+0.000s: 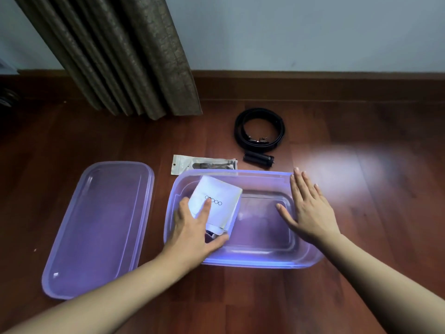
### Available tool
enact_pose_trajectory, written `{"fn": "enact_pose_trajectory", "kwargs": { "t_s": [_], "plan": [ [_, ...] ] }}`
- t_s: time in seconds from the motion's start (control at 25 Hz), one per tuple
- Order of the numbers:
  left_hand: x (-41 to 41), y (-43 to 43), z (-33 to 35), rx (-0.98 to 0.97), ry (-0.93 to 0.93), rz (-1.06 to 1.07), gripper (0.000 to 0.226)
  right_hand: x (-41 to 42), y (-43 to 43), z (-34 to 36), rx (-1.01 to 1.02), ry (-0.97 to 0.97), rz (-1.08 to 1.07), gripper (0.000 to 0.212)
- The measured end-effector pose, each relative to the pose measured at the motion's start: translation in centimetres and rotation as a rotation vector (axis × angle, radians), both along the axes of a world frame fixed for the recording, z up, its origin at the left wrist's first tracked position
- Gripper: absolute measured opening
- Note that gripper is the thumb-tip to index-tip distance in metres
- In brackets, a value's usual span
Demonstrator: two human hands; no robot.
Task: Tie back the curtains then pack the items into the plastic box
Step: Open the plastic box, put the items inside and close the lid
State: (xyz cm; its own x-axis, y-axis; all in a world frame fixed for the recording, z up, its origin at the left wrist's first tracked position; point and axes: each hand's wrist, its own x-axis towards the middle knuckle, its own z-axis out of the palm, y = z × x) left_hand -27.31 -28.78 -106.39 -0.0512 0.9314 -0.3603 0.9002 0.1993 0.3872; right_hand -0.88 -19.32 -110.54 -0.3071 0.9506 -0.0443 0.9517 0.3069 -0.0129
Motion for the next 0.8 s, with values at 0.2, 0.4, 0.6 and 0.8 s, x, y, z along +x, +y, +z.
{"fn": "enact_pose_trajectory", "kwargs": {
  "t_s": [0.2,0.4,0.6,0.8],
  "plan": [
    [0.6,1.6,0.7,0.001,0.377,-0.242,0.096,0.0,-0.1,0.0,0.004,0.088,-0.048,0.086],
    [-0.8,2.8,-1.1,0.046,0.387,-0.392,0.081,-0.1,0.0,-0.2,0.001,0.056,-0.065,0.087],
    [0.1,3.2,-1.6,0.004,0.423,-0.29,0.081,-0.1,-0.1,-0.1,0.002,0.05,-0.062,0.088],
    [-0.6,2.9,-2.6,0.002,0.466,-0.399,0.082,-0.2,-0.1,0.0,0.002,0.057,-0.067,0.087]
  ]
}}
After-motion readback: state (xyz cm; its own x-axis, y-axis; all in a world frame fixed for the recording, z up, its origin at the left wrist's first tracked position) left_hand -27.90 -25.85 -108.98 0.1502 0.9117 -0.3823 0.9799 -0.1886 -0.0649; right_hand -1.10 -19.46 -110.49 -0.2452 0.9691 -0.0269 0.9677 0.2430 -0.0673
